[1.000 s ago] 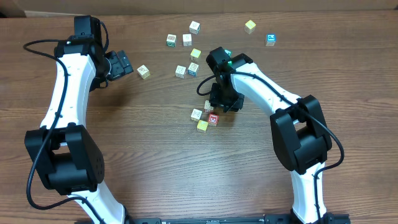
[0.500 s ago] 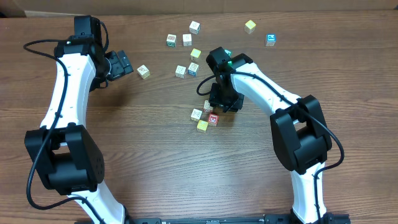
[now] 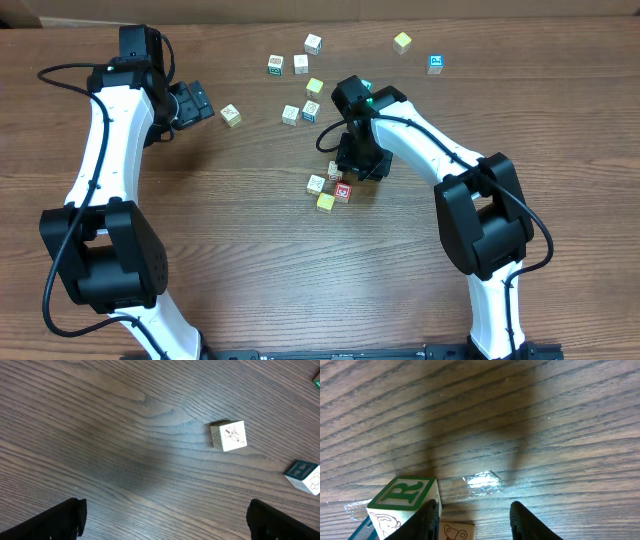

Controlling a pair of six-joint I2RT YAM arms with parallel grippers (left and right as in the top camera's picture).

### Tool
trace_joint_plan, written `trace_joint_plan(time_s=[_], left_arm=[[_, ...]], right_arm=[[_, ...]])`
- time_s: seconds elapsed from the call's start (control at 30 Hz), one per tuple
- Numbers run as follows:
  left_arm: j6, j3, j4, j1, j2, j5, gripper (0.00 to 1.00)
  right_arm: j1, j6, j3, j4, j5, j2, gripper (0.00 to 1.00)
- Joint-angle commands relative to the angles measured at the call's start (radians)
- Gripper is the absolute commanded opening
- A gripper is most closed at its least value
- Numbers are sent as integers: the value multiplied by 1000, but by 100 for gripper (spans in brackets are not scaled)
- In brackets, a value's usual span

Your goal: Form a circle

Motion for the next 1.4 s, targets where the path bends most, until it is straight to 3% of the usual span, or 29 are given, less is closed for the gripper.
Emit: trace_joint_plan(time_s=[0.0,0.37,0.73,1.0,1.37], left_arm=[[-9,16,3,-3,8,7,100],[-9,16,3,-3,8,7,99],[-9,16,3,-3,8,7,99],[-9,16,3,-3,8,7,100],[-9,16,3,-3,8,7,100]], right_arm=[[1,13,-7,0,-16,-25,43],[0,12,-7,0,-13,-25,43],[-3,11,-7,21,173,-25,44],[-3,8,-7,162,183,-25,44],[0,8,-7,174,116,-25,44]])
